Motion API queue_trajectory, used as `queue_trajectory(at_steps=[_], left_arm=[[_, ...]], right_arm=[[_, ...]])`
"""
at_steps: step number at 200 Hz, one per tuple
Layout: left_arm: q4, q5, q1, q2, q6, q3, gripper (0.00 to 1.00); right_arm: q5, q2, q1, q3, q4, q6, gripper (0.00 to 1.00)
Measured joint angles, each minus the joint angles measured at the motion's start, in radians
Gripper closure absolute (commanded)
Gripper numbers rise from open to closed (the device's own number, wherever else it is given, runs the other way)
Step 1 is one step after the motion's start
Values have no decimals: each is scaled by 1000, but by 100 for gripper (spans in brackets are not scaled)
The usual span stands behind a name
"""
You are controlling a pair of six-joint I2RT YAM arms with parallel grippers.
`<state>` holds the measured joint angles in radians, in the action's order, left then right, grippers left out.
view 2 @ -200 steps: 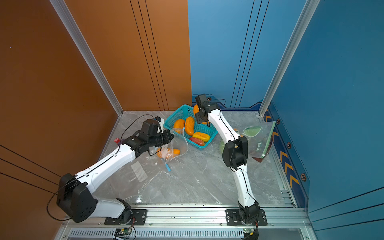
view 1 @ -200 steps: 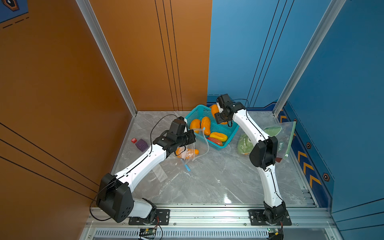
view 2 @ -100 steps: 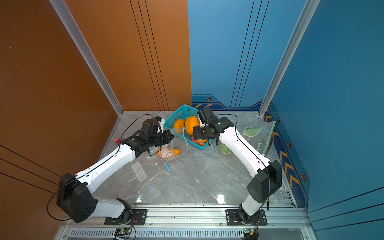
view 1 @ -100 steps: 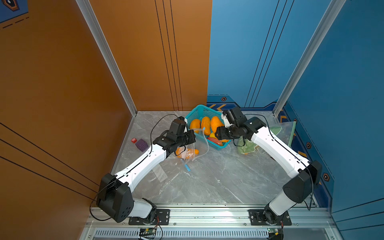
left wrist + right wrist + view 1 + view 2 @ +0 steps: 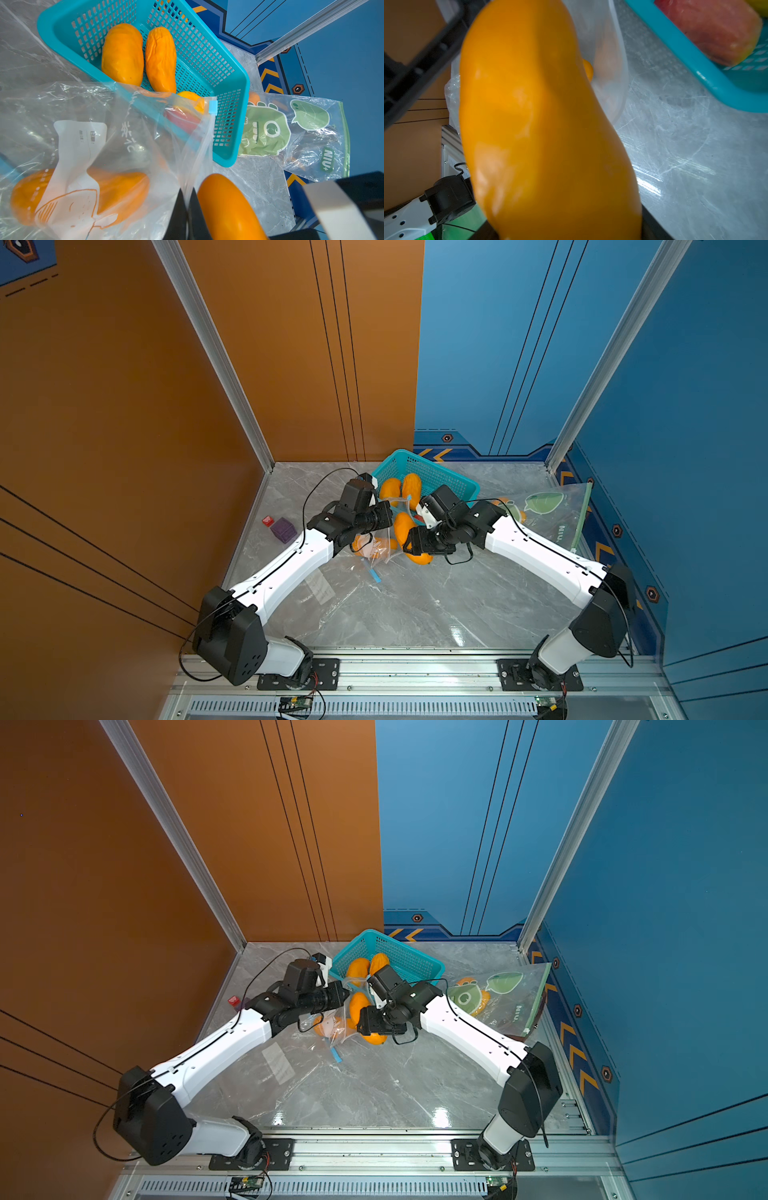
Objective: Place the mango in a zip-top bag and seal the zipper
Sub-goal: Place the mango in the zipper food storage bag.
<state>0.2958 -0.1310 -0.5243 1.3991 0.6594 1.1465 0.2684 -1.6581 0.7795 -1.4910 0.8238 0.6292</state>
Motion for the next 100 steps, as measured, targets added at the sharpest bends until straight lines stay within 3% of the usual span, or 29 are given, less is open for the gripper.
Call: queue_trajectory(at_steps=[46, 100], left_arm=[[0, 0, -31, -18, -16, -1, 100], [-22, -1, -46, -64, -16, -29, 100]], right_arm=[[16, -121, 6, -94, -4, 9, 76], [-11, -147, -26, -168, -3, 17, 72]])
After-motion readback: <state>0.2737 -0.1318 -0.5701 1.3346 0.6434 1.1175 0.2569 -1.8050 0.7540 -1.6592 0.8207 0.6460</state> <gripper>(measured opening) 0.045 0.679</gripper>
